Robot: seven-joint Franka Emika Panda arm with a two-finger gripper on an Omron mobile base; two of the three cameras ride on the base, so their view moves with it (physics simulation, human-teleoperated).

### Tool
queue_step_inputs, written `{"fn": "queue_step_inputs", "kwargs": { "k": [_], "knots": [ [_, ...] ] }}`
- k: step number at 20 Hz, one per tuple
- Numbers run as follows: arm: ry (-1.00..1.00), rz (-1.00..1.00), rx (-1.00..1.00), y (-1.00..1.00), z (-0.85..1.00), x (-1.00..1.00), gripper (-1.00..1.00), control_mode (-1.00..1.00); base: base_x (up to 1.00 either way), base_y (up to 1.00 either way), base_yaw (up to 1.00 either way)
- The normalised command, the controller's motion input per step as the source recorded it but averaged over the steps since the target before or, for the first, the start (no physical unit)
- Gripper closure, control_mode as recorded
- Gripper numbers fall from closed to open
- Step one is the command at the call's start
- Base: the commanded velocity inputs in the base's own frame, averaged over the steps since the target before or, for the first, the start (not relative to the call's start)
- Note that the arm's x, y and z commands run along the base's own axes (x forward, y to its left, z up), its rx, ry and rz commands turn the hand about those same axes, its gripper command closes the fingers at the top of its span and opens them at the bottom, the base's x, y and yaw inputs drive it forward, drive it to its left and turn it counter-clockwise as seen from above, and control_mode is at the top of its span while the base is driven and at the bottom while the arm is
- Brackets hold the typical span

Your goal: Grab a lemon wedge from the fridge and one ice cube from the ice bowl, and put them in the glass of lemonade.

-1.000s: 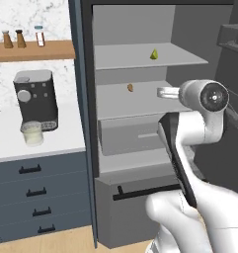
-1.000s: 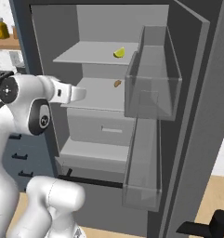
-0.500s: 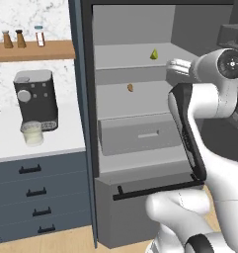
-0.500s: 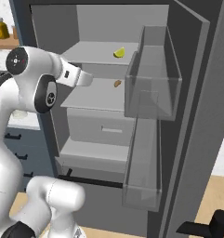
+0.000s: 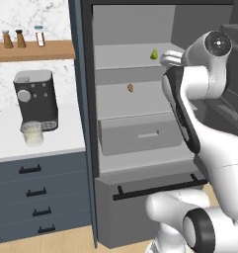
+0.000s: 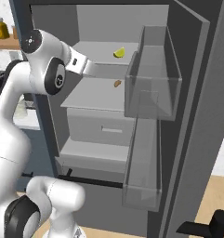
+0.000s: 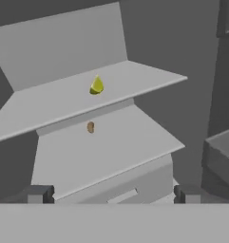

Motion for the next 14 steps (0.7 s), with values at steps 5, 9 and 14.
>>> {"fn": "queue_step_inputs", "kwargs": {
  "k": [5, 9, 14],
  "knots": [
    [0.06, 0.01, 0.0, -0.11, -0.05, 0.64, -1.0, -1.0, 0.0, 0.0, 0.0],
    [0.03, 0.02, 0.0, -0.22, -0.12, 0.7, -1.0, -1.0, 0.0, 0.0, 0.0],
    [0.03, 0.02, 0.0, -0.21, -0.17, 0.72, -1.0, -1.0, 0.0, 0.0, 0.0]
  ]
}}
